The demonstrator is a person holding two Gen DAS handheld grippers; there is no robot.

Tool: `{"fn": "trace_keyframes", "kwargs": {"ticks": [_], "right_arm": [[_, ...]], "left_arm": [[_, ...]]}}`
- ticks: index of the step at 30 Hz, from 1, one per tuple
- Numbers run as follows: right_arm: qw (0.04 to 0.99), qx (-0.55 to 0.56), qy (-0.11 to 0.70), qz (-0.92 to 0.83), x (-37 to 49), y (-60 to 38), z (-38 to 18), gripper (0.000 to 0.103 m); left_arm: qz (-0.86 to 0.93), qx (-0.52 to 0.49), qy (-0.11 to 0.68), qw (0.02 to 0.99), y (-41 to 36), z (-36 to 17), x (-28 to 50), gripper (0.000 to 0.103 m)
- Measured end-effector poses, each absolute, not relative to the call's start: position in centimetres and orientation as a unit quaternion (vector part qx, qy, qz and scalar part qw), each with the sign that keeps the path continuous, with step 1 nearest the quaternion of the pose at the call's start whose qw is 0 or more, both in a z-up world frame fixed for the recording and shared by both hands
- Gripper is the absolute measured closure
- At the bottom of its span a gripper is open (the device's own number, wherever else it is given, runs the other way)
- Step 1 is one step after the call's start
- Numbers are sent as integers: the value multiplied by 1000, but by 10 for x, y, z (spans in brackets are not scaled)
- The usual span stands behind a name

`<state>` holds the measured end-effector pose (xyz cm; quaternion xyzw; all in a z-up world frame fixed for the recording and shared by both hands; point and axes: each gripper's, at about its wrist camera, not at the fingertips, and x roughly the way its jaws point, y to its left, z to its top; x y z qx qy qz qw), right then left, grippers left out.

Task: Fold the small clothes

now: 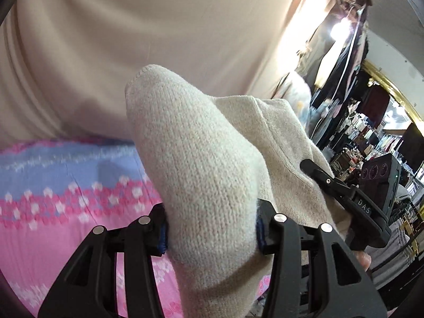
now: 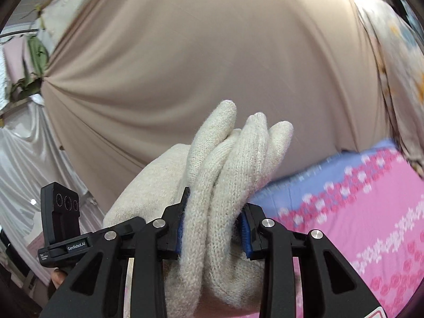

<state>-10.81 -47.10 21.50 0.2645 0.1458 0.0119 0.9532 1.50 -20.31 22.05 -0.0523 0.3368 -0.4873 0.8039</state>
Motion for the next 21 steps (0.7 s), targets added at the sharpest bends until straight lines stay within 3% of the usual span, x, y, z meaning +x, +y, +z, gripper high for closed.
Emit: {"fn": "trace_keyframes", "kwargs": {"ticks": [7, 13, 18, 20, 21], "right_arm": [[969, 213, 90, 82, -90, -413, 279, 72], [966, 196, 81, 149, -56, -353, 301, 72], [950, 216, 140, 179, -5, -303, 270, 68], [940, 231, 180, 172, 19, -287, 231, 64], [934, 244, 203, 166, 32, -281, 200, 59]], "left_arm": [[-477, -60, 251, 840, -136, 280, 15, 57], [-438, -60, 203, 874, -69, 305, 26, 56], [-398, -60, 205, 892, -14, 293, 46, 51], [-376, -58, 232, 895, 4, 268, 63, 46], [-368, -53, 246, 895, 11, 252, 73, 36]]}}
